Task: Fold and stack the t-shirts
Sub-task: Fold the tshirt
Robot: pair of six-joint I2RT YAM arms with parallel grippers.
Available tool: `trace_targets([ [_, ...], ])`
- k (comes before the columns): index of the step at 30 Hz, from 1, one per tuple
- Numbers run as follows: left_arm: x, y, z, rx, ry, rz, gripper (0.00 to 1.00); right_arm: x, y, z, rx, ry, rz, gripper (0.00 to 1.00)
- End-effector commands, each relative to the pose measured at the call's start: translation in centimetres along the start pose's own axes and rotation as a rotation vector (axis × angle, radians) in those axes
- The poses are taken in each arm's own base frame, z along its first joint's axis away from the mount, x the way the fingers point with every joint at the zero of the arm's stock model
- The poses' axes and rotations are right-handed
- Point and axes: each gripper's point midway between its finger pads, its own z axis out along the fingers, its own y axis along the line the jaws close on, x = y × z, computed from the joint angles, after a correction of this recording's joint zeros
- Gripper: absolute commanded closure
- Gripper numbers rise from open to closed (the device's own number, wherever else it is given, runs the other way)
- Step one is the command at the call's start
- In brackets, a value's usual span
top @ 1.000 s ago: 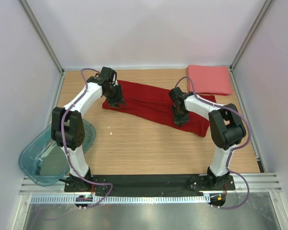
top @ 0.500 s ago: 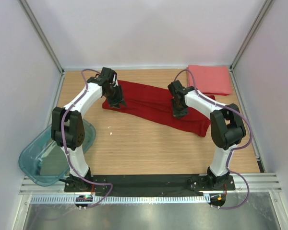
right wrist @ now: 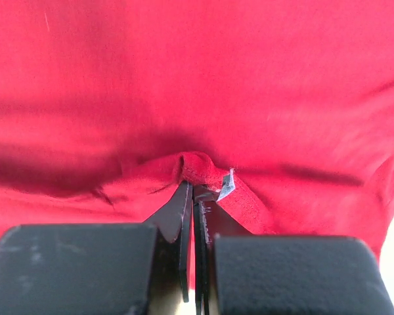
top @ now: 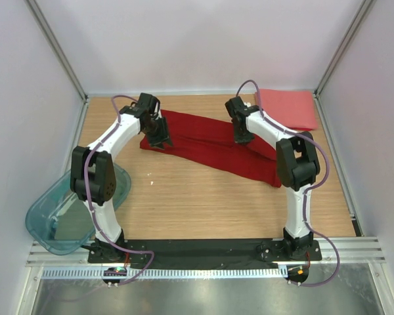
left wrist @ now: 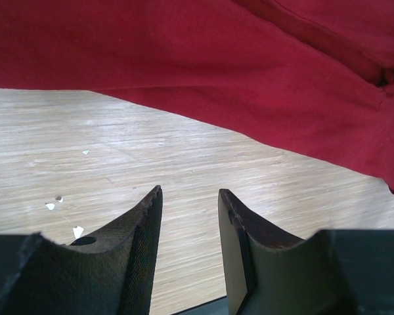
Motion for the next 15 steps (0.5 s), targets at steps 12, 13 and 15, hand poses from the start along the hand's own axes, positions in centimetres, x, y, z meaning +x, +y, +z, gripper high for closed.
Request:
trace_targets([
  [12, -1.0, -0.3, -0.4, -0.005, -0.024, 0.026, 0.59, -6.9, -2.7, 2.1, 0.057, -0.102, 0.053, 0.89],
  [13, -0.9, -0.2, -0.4, -0.008, -0.022, 0.027, 0.59, -7.0, -2.8, 2.2, 0.058, -0.106, 0.050, 0.84],
  [15, -0.5, 0.0, -0.1, -0.014, -0.007, 0.019, 0.59, -7.3, -2.8, 1.9, 0.057, -0.106, 0.058, 0.70],
])
